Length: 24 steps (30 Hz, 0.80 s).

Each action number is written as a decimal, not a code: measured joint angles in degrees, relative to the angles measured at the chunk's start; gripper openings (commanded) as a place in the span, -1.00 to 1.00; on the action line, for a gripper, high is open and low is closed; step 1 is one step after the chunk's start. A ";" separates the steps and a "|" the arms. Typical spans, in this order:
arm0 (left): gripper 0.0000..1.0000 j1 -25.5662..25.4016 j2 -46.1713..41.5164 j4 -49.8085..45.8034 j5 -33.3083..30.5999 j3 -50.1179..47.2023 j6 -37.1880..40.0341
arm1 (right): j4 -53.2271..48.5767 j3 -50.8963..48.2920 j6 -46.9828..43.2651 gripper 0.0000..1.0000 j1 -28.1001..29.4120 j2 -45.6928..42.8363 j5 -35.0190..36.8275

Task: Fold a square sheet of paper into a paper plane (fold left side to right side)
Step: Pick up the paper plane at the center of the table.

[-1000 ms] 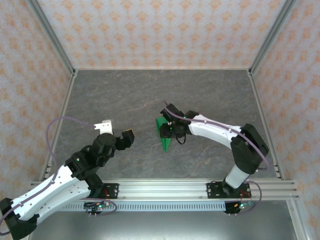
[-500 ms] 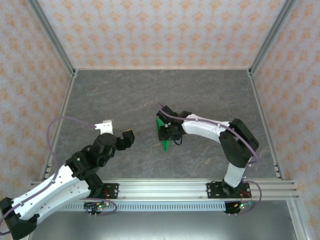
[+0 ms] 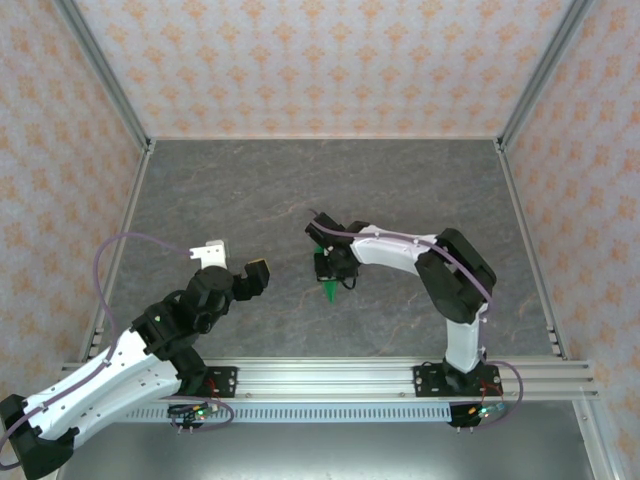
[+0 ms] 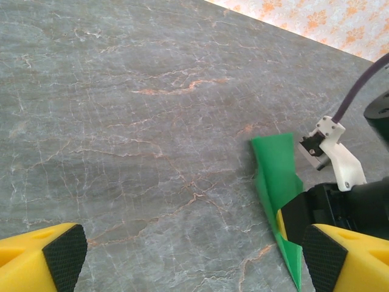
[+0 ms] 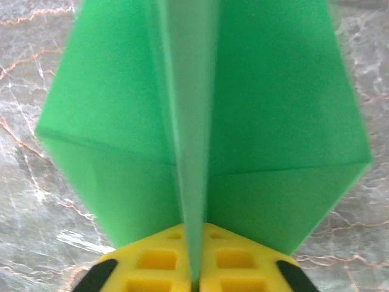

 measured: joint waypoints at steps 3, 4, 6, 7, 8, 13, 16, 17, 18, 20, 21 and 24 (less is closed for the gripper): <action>0.93 0.00 0.00 -0.07 1.31 0.00 0.96 | -0.63 1.75 -0.31 -0.93 -1.05 0.17 0.07; 0.94 0.00 0.00 -0.15 1.73 0.02 1.33 | -1.81 3.08 -0.66 -0.93 -1.86 0.39 0.44; 0.96 0.00 0.00 -0.28 2.58 0.13 2.05 | -4.68 7.13 -1.75 -0.93 -3.65 1.46 1.95; 0.96 0.00 0.00 -0.31 2.97 0.17 2.49 | -6.19 9.90 -2.40 -0.93 -4.70 2.32 2.95; 0.96 0.00 0.00 -0.28 3.26 0.22 2.84 | -6.95 12.02 -2.89 -0.93 -5.53 3.02 3.56; 0.97 0.00 0.50 -0.31 5.11 0.63 4.22 | -12.02 23.71 -4.83 -0.93 -10.60 8.61 5.79; 0.98 0.00 1.09 -0.28 5.86 0.90 4.63 | -14.75 30.51 -5.97 -0.93 -12.55 13.84 6.95; 0.97 0.00 1.29 -0.33 6.03 0.98 4.74 | -15.54 32.41 -6.43 -0.93 -12.87 15.54 7.10; 0.97 0.00 1.62 -0.39 6.21 1.09 4.79 | -16.68 34.40 -6.88 -0.92 -13.09 17.38 7.21; 0.98 0.00 2.14 -0.57 6.43 1.42 4.83 | -18.64 37.75 -7.78 -0.92 -13.14 20.65 7.41; 0.97 0.00 2.40 -0.68 6.58 1.64 4.85 | -19.56 39.08 -8.15 -0.92 -13.09 22.14 7.45; 0.97 0.00 2.97 -0.74 7.34 1.88 5.25 | -21.57 41.05 -8.90 -0.91 -13.07 25.00 7.34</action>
